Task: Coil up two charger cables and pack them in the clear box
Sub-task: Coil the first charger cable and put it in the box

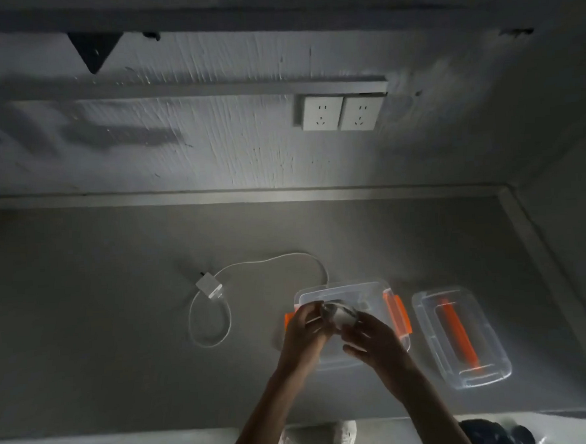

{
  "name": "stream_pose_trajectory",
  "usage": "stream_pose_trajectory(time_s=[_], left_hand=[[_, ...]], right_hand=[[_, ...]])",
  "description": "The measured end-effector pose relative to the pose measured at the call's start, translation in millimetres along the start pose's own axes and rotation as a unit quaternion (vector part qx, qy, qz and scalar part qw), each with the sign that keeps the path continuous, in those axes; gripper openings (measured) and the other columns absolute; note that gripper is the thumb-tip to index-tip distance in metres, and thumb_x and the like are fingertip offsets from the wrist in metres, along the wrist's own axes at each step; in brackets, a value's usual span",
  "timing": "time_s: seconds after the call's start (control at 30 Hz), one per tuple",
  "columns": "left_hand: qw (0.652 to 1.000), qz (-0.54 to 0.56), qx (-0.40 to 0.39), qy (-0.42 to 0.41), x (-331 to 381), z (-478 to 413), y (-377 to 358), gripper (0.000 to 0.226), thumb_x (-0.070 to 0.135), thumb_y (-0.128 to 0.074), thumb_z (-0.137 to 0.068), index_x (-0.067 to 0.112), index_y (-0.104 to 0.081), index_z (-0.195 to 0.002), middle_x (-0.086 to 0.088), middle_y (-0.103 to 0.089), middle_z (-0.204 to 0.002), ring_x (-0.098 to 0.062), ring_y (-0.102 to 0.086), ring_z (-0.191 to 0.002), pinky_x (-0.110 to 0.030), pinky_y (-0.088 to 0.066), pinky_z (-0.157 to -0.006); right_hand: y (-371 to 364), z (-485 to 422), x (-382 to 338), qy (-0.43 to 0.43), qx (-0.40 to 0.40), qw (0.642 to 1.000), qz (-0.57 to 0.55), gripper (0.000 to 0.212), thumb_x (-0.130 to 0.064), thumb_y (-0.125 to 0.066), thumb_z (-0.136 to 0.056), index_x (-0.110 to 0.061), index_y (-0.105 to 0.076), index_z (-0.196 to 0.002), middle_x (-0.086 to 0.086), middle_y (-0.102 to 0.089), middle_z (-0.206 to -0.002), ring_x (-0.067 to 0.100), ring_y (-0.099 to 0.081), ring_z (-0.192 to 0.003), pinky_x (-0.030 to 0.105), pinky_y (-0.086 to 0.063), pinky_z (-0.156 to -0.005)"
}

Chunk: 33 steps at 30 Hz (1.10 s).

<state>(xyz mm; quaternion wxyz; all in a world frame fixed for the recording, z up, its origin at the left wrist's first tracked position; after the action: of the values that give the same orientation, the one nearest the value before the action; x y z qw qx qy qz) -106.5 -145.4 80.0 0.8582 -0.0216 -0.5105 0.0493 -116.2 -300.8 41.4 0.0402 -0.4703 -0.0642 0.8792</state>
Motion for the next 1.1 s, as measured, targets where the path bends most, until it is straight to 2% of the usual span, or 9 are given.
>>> stream_pose_trajectory(time_s=[0.07, 0.13, 0.23, 0.33, 0.43, 0.67, 0.93, 1.03, 1.1], left_hand=[[0.999, -0.044, 0.010, 0.012, -6, -12, -4, 0.030, -0.009, -0.064, -0.083, 0.011, -0.064, -0.106, -0.007, -0.075, -0.098, -0.012, -0.070, -0.086, -0.026, -0.053, -0.079], [0.985, -0.147, 0.082, 0.020, -14, -23, 0, 0.038, -0.004, -0.061, -0.084, 0.006, -0.057, -0.121, -0.014, -0.071, -0.110, -0.015, -0.067, -0.092, -0.031, -0.050, -0.087], [0.902, -0.376, 0.211, -0.002, -20, -32, 11, 0.049, 0.011, -0.060, -0.086, 0.006, -0.049, -0.133, -0.015, -0.059, -0.124, -0.030, -0.053, -0.112, -0.038, -0.037, -0.102], [0.872, -0.456, 0.174, 0.036, -40, -39, 13, 0.058, 0.024, -0.062, -0.087, 0.011, -0.039, -0.139, -0.012, -0.048, -0.132, -0.032, -0.044, -0.121, -0.037, -0.028, -0.106], [0.896, -0.424, 0.134, 0.015, -54, -45, 9, 0.061, 0.008, -0.059, -0.084, 0.008, -0.036, -0.140, -0.012, -0.050, -0.136, -0.030, -0.049, -0.122, -0.038, -0.034, -0.106], [0.923, -0.359, 0.135, -0.038, -53, -51, 19, 0.050, -0.007, -0.053, -0.081, 0.006, -0.046, -0.128, -0.011, -0.060, -0.121, -0.028, -0.060, -0.109, -0.028, -0.042, -0.087], [0.926, -0.352, 0.091, -0.106, -51, -61, 25, 0.051, -0.005, -0.062, -0.083, 0.006, -0.047, -0.130, -0.013, -0.061, -0.126, -0.029, -0.061, -0.113, -0.044, -0.053, -0.091], [0.926, -0.353, 0.072, -0.112, -51, -63, 31, 0.046, 0.016, -0.055, -0.093, 0.005, -0.043, -0.136, -0.013, -0.058, -0.132, -0.023, -0.059, -0.116, -0.042, -0.052, -0.095], [0.929, -0.347, 0.056, -0.115, -51, -64, 33, 0.047, 0.024, -0.051, -0.094, 0.005, -0.043, -0.137, -0.014, -0.060, -0.130, -0.021, -0.060, -0.112, -0.040, -0.053, -0.093]], right_hand=[[4, -14, -3, -0.007, -0.035, 0.999, 0.012, 0.035, -0.009, -0.071, -0.084, -0.011, -0.064, -0.118, 0.008, -0.072, -0.108, 0.023, -0.070, -0.099, 0.034, -0.058, -0.082], [13, -37, -3, -0.013, -0.039, 0.997, 0.063, 0.033, -0.004, -0.071, -0.084, -0.010, -0.065, -0.116, 0.012, -0.073, -0.104, 0.023, -0.071, -0.088, 0.029, -0.059, -0.076], [20, -79, 3, -0.016, -0.040, 0.980, 0.192, 0.030, -0.003, -0.072, -0.082, -0.002, -0.067, -0.111, 0.015, -0.075, -0.089, 0.019, -0.069, -0.071, 0.022, -0.054, -0.062], [13, -104, 23, -0.036, -0.047, 0.970, 0.234, 0.027, -0.002, -0.073, -0.082, 0.004, -0.066, -0.107, 0.016, -0.069, -0.083, 0.016, -0.064, -0.063, 0.015, -0.051, -0.053], [9, -124, 48, -0.062, -0.028, 0.968, 0.242, 0.024, 0.002, -0.073, -0.079, 0.010, -0.068, -0.101, 0.017, -0.065, -0.075, 0.016, -0.057, -0.057, 0.019, -0.049, -0.048], [5, -138, 75, -0.098, 0.026, 0.963, 0.251, 0.013, -0.005, -0.072, -0.079, -0.002, -0.071, -0.091, 0.019, -0.069, -0.079, 0.026, -0.063, -0.067, 0.045, -0.056, -0.070], [4, -142, 77, -0.089, 0.106, 0.960, 0.243, 0.028, -0.001, -0.070, -0.081, 0.005, -0.064, -0.108, 0.017, -0.068, -0.087, 0.027, -0.065, -0.066, 0.040, -0.058, -0.062], [3, -143, 76, -0.085, 0.112, 0.956, 0.257, 0.039, -0.003, -0.069, -0.084, -0.001, -0.058, -0.121, 0.019, -0.068, -0.104, 0.028, -0.067, -0.070, 0.030, -0.057, -0.051], [4, -144, 77, -0.083, 0.108, 0.945, 0.299, 0.043, -0.010, -0.069, -0.086, -0.005, -0.054, -0.126, 0.020, -0.068, -0.110, 0.033, -0.068, -0.078, 0.037, -0.060, -0.058]])
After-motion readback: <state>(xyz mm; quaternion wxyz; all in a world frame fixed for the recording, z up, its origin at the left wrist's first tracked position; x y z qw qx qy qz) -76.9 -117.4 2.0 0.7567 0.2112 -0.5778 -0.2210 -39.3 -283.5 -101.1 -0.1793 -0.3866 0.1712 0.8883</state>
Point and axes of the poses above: each hand's wrist, its own z-axis away from the middle knuckle, its own y-axis out of the back of the hand, x = y × z, the point moved 6 cm from there along -z, towards the middle knuckle
